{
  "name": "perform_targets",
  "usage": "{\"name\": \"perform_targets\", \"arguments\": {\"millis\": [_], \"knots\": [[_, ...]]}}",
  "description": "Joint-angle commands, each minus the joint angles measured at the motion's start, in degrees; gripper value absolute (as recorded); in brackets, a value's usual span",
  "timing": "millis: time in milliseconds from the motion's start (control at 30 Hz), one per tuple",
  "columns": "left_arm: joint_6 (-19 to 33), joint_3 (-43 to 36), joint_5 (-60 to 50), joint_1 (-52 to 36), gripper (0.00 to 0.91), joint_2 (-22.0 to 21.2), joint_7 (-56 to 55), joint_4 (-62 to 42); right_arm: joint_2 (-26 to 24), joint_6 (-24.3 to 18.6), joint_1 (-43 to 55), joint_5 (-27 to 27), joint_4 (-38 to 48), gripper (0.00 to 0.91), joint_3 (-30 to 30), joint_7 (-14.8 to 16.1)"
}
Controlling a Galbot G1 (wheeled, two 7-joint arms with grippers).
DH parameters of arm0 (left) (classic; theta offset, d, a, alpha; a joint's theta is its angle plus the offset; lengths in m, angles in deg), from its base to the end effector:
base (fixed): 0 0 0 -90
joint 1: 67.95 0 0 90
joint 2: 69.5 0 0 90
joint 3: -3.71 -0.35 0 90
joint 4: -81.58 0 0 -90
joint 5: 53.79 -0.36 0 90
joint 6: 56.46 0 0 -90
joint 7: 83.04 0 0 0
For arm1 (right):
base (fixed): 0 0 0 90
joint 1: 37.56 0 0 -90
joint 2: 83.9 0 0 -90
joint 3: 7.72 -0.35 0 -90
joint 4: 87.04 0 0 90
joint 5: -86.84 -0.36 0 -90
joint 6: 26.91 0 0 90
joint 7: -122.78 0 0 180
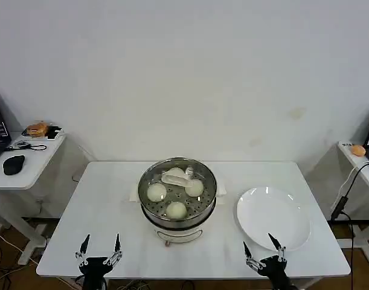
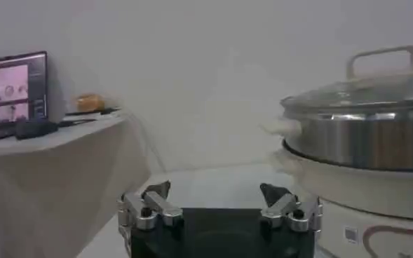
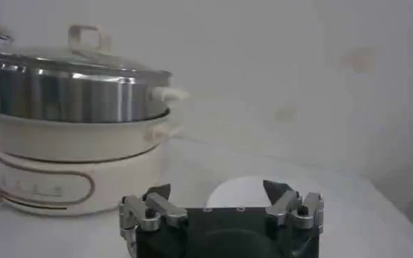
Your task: Take steamed baozi put them in steamer then cover it.
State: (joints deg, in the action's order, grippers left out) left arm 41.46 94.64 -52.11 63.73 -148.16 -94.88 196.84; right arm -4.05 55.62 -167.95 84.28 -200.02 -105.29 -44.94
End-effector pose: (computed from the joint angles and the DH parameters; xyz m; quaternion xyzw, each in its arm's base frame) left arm 0.1158 0.0438 -0.3595 0.0522 -0.9935 -0.0763 0.0660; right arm 0.1216 -0.0799 -0.3641 0.0992 -0.9879 0.0793 0.0889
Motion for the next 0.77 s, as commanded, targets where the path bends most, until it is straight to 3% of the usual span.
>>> {"name": "perform_targets", "arguments": {"millis": [33,767], "knots": [[0.40,-0.78,-1.60,0.34,0.907,-0.53,0.53,-0.15,0.08,0.47,-0.01,0.28,-0.44,0.907,0.79,0.10],[-1.85,-1.28,0.43,1.05,0.907,-0.02,0.88,1.50,-0.14,2.10,0.16,-0.81,-1.07,0.907,2.26,-0.59]]}}
